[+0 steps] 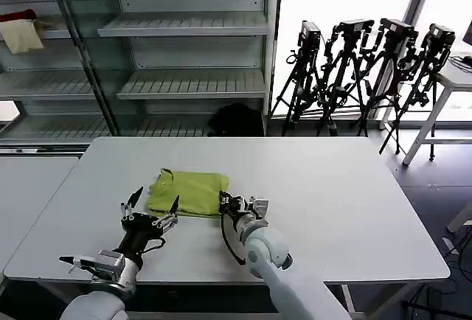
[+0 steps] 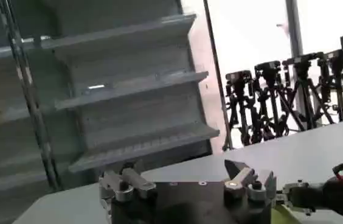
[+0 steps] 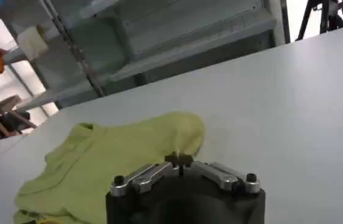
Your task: Fold and organize the clothes.
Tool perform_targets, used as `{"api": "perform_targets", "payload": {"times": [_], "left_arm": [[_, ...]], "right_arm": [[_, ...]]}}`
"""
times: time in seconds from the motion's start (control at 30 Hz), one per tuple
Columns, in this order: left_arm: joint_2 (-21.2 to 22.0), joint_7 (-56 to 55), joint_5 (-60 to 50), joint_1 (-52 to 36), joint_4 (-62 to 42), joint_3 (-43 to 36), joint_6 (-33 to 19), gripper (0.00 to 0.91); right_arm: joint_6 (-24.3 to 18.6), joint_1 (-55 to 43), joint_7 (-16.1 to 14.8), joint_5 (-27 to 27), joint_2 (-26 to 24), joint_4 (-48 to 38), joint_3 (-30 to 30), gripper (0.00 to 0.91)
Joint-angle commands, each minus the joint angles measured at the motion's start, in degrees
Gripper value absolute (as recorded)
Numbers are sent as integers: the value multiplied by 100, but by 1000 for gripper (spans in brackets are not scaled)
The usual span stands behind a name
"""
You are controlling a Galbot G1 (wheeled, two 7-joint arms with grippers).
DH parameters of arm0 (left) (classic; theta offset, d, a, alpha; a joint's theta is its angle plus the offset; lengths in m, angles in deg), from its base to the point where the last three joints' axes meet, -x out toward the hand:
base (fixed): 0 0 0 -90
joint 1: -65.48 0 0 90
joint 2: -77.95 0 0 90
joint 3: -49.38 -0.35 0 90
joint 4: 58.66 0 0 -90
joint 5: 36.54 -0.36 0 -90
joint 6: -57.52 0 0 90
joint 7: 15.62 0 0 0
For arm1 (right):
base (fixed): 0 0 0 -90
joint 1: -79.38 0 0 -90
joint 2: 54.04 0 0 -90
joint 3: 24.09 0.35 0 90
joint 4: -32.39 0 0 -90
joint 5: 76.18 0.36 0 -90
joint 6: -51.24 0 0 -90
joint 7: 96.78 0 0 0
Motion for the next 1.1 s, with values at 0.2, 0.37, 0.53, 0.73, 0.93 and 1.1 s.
{"api": "perform_targets", "payload": {"times": [0.2, 0.37, 0.53, 0.73, 0.93, 1.1], "left_arm": [[0, -7, 0, 41, -17, 39, 0, 907], [-7, -11, 11, 48, -17, 69, -1, 907], [-13, -11, 13, 42, -47, 52, -2, 907], [-10, -17, 6, 8, -59, -19, 5, 907], [8, -34, -4, -8, -66, -86, 22, 907], [-1, -36, -2, 8, 10, -125, 44, 907]], "right_arm": [[-15, -5, 107, -25, -308, 332, 106, 0], [86, 16, 147, 121, -854, 689, 364, 0], [130, 191, 115, 312, -1441, 973, 611, 0], [95, 441, 22, 433, -1921, 1201, 981, 0], [47, 530, -284, 356, -2283, 1162, 1187, 907], [148, 629, -543, -334, -2474, 1211, 1275, 907]]}}
